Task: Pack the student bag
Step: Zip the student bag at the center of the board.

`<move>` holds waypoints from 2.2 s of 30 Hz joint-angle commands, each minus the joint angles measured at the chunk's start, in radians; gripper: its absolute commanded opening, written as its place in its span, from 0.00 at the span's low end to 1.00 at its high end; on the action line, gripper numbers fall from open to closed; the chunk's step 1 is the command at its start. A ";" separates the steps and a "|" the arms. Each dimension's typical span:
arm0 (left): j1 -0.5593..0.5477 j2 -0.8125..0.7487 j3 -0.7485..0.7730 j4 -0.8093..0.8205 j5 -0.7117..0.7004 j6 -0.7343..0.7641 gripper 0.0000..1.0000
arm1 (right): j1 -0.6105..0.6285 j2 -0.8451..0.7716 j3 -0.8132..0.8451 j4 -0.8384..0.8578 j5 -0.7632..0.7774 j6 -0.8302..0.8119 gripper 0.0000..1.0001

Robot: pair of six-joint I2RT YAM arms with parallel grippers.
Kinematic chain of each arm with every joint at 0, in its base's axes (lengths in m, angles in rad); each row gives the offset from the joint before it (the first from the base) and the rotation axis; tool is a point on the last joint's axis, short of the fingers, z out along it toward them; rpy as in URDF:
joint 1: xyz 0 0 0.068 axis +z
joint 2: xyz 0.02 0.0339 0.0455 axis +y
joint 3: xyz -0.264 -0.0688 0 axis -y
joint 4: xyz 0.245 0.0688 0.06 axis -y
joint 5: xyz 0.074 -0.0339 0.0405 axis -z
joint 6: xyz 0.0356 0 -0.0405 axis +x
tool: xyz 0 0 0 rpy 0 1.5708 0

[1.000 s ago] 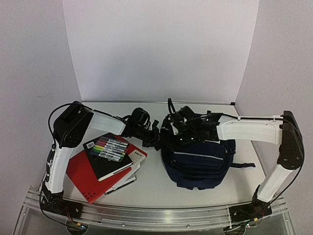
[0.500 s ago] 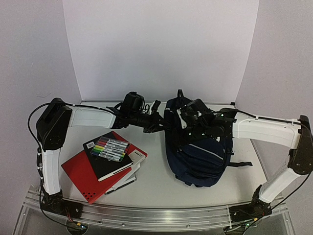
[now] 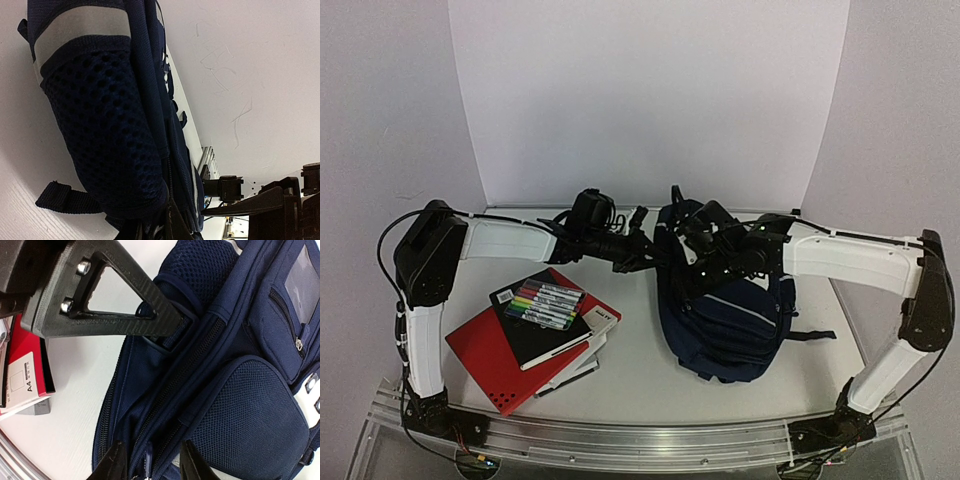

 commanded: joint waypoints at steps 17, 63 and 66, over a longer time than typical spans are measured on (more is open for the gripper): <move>0.005 -0.128 0.014 0.102 0.016 0.036 0.00 | -0.003 0.119 0.099 -0.060 0.023 -0.086 0.26; 0.193 0.286 0.454 -0.005 0.053 0.021 0.00 | 0.000 0.081 -0.170 0.102 -0.201 -0.068 0.00; 0.201 0.364 0.550 -0.063 0.035 0.053 0.01 | 0.001 0.103 -0.184 0.142 -0.169 -0.038 0.00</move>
